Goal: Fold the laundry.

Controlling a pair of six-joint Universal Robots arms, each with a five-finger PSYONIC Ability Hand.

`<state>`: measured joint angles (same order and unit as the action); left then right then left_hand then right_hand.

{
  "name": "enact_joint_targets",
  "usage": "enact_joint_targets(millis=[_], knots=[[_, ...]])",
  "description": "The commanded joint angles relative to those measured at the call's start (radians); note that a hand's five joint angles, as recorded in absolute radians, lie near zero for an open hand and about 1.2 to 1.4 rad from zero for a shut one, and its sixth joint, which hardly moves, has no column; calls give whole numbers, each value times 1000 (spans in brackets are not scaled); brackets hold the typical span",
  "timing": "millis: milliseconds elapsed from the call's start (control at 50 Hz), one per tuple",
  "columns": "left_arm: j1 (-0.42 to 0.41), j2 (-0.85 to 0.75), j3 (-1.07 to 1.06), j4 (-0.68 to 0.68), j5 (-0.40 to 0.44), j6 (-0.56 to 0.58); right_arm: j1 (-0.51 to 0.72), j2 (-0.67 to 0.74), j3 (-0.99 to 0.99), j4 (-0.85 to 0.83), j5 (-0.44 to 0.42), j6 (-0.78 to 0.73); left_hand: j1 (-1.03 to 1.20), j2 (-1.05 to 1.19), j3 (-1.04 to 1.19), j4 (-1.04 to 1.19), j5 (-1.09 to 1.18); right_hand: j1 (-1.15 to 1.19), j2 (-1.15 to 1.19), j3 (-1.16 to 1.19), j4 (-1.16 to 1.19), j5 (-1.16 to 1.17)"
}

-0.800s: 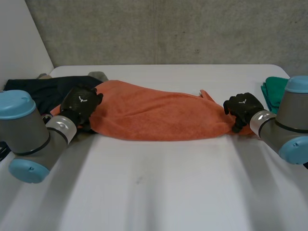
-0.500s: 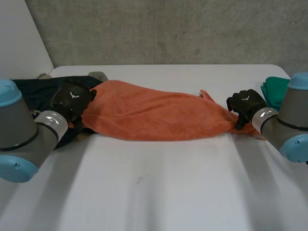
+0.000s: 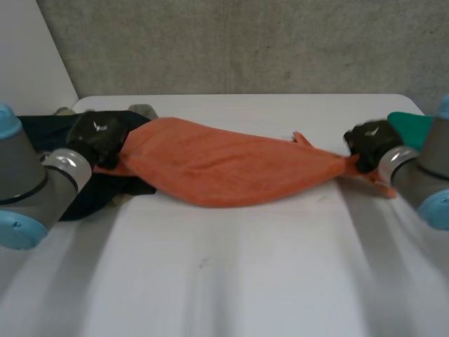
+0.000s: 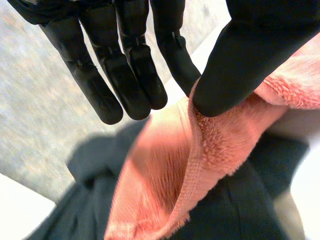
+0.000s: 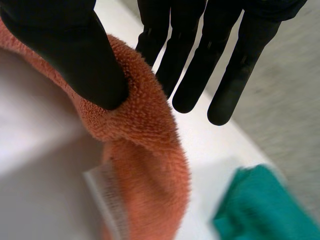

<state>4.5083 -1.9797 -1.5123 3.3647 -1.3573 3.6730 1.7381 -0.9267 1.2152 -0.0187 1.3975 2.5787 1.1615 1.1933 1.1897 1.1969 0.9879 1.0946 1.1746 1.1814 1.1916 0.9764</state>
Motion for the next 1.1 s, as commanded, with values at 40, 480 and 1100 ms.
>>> enact_joint_targets(millis=[40,480,1100], knots=[[-54,323,-42,-11,3,-178,-87,-297,-11,78,-14,0,235,203,207,199,234,302,222,215,205,245],[-146,274,7,-188,-17,-274,50,101,-313,-98,-17,-24,235,203,207,199,234,302,222,215,205,245],[-164,291,32,-249,-57,-266,15,-129,108,296,-11,28,235,203,207,199,234,-516,-597,-603,-613,-573]])
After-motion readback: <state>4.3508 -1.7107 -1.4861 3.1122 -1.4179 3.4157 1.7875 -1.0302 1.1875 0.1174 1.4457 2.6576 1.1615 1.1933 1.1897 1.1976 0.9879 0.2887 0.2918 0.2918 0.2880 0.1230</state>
